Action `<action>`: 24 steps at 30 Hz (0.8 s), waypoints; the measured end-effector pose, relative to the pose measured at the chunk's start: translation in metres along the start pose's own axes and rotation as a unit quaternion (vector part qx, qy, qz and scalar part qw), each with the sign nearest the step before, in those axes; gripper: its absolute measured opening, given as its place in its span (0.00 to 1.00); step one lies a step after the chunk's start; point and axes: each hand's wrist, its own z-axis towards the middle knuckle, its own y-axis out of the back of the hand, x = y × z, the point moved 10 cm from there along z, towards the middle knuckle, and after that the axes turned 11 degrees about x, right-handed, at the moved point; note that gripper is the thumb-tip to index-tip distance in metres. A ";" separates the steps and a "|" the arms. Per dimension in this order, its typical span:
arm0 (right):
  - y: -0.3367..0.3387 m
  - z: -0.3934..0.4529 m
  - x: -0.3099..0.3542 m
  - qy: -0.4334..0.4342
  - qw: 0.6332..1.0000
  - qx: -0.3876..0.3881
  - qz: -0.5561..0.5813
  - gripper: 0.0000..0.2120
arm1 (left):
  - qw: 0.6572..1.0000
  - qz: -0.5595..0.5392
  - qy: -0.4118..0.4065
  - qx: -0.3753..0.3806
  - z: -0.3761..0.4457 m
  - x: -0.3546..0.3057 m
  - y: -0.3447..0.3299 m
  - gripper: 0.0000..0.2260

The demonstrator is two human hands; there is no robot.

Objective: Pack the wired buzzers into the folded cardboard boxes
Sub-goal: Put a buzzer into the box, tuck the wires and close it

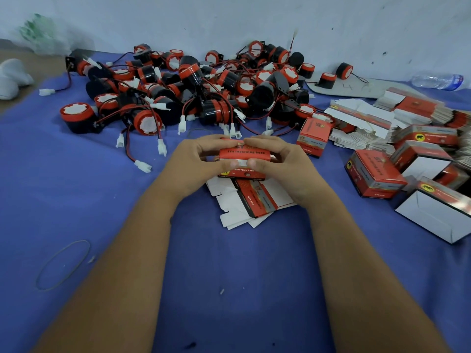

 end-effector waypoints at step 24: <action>0.002 -0.008 0.046 0.094 0.922 -0.217 -0.307 0.10 | 0.976 0.151 -0.020 -0.155 -0.003 -0.022 0.013 0.13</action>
